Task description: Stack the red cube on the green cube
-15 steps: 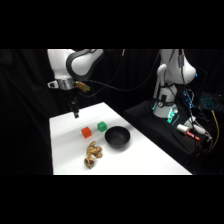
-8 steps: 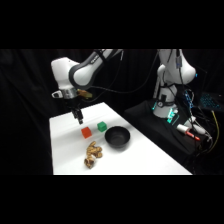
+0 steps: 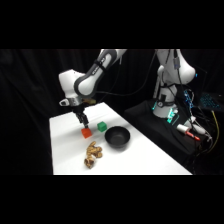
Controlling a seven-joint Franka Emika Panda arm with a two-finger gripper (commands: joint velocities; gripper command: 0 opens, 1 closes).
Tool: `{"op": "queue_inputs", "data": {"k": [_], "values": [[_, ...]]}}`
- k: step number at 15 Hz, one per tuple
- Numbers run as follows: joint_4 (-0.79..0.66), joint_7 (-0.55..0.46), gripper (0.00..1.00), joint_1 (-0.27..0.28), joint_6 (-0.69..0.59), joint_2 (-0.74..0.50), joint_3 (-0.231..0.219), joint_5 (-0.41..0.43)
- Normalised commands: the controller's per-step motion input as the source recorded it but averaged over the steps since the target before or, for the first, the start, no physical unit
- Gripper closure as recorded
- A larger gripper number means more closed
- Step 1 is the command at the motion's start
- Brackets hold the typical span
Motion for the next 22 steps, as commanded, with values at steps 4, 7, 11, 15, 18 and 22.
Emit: {"op": "queue_inputs", "data": {"k": [4, 7, 11, 15, 18, 22], "values": [[-0.01, -0.09, 0.00, -0.090, 0.21, 0.07, 0.072, 0.089], [0.02, -0.03, 0.00, -0.055, 0.17, 0.09, 0.084, 0.066], [0.06, 0.00, 0.00, -0.027, 0.16, 0.12, 0.083, 0.035], [0.11, 0.02, 0.00, -0.015, 0.13, 0.12, 0.059, -0.003], [0.09, 0.04, 0.35, -0.006, 0.10, 0.07, 0.038, -0.033], [0.06, 0.04, 0.68, 0.012, 0.07, 0.02, 0.027, -0.068]]}}
